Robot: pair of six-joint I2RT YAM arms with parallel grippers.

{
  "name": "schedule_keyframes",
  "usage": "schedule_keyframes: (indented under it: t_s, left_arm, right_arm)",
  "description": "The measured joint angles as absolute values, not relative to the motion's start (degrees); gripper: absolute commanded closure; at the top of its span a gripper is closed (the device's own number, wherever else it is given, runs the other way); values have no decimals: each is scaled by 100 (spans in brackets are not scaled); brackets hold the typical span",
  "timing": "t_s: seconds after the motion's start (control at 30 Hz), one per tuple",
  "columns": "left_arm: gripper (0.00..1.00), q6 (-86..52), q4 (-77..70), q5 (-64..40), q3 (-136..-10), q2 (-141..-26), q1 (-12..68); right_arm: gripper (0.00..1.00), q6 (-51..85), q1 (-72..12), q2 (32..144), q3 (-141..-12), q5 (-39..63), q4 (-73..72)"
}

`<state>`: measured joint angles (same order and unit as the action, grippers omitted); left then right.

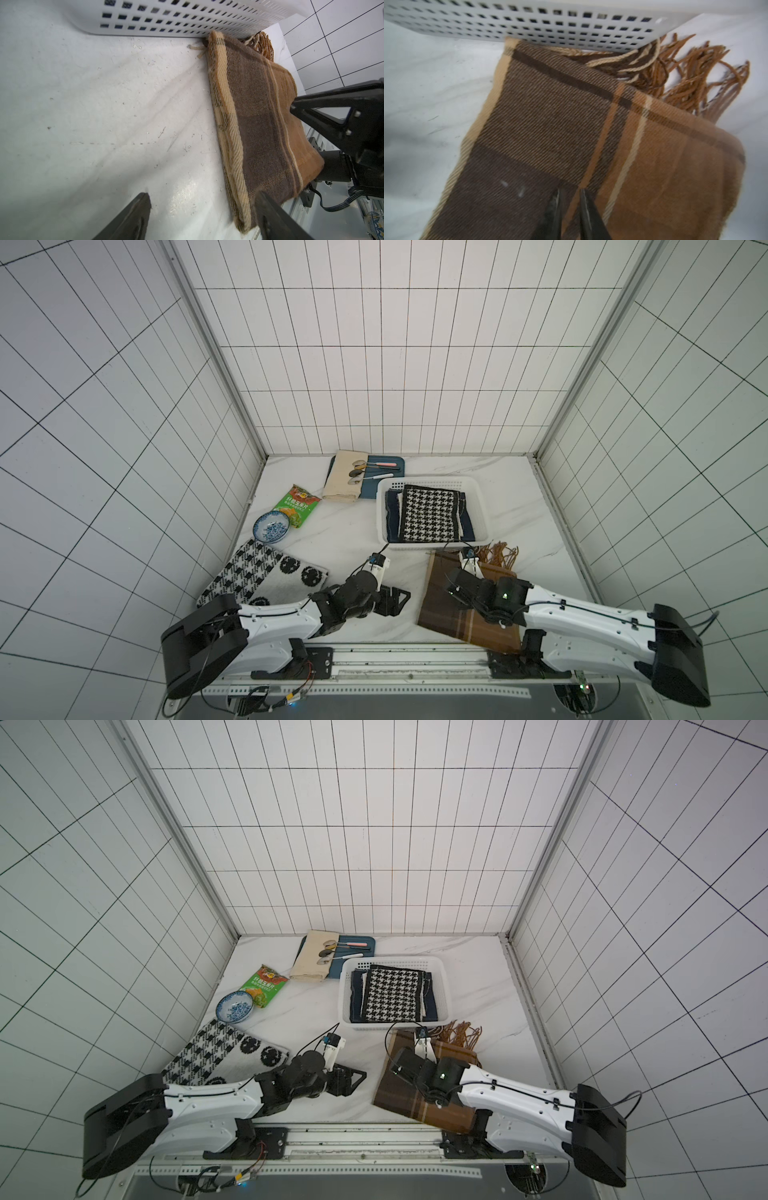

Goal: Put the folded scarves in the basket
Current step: Adjust the scarf at the center of the board.

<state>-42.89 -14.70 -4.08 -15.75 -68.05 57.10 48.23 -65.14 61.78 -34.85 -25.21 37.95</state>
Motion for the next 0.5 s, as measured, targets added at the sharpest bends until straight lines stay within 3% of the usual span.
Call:
schedule_keyframes:
  t_s: [0.23, 0.5]
  left_arm:
    - [17, -4289, -1251, -196, -1575, -6613, 5728]
    - [16, -4265, -1041, -12, -1577, -6573, 5728]
  right_arm:
    - [85, 4147, -5883, 7192, -3485, -2156, 3109]
    - [86, 4010, -6392, 7975, -3546, -2182, 2602]
